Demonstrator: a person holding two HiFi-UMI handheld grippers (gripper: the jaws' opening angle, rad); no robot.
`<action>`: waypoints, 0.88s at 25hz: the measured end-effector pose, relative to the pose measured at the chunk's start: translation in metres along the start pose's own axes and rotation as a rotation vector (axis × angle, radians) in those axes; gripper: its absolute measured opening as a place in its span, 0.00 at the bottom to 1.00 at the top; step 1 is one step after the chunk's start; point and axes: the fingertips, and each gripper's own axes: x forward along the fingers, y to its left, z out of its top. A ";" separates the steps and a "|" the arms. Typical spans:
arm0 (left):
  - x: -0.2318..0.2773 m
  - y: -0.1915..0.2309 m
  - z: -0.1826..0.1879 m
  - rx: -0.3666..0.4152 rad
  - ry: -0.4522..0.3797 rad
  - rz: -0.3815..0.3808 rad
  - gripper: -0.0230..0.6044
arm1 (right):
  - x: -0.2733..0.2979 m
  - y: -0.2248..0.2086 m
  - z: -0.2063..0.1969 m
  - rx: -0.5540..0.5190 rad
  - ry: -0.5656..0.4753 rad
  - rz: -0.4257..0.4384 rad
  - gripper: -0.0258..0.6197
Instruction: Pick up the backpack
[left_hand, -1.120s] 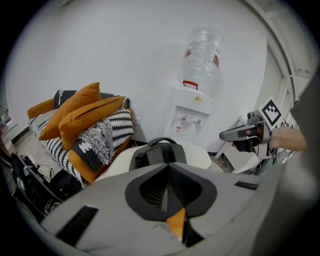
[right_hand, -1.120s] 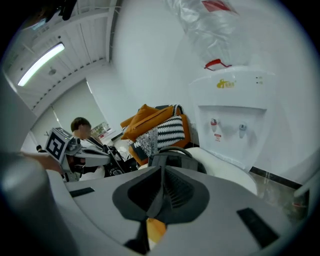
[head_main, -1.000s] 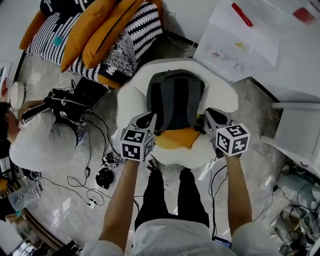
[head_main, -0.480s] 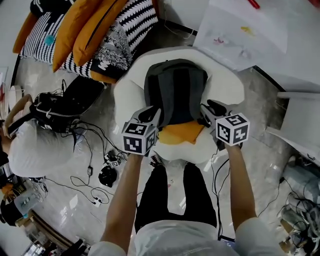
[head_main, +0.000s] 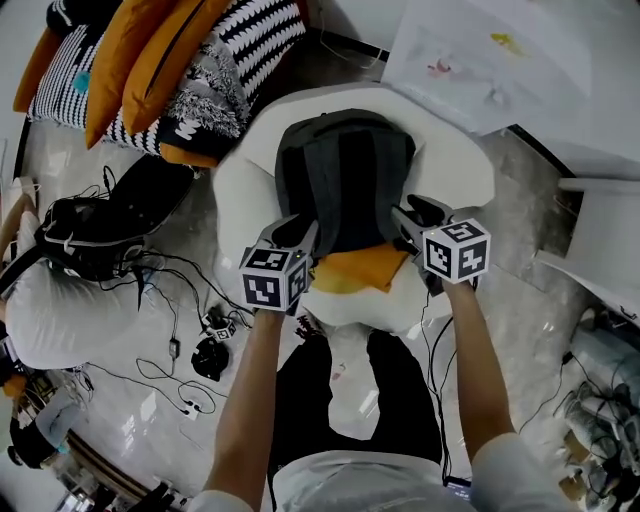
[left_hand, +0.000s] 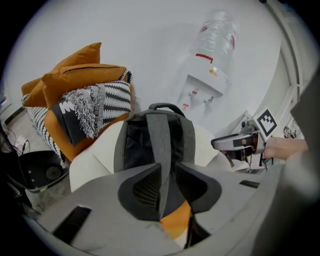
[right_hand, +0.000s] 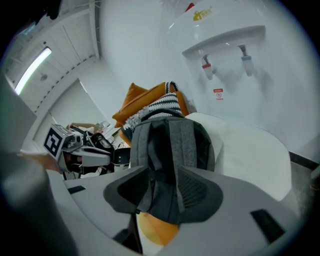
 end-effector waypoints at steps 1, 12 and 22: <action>0.004 0.003 -0.003 -0.005 -0.001 0.002 0.20 | 0.003 -0.004 -0.002 0.003 0.000 -0.006 0.29; 0.051 0.004 -0.028 -0.008 0.029 -0.037 0.32 | 0.034 -0.041 -0.027 0.066 -0.033 -0.041 0.32; 0.072 0.017 -0.034 -0.031 0.014 -0.016 0.38 | 0.059 -0.055 -0.045 0.060 -0.040 0.010 0.43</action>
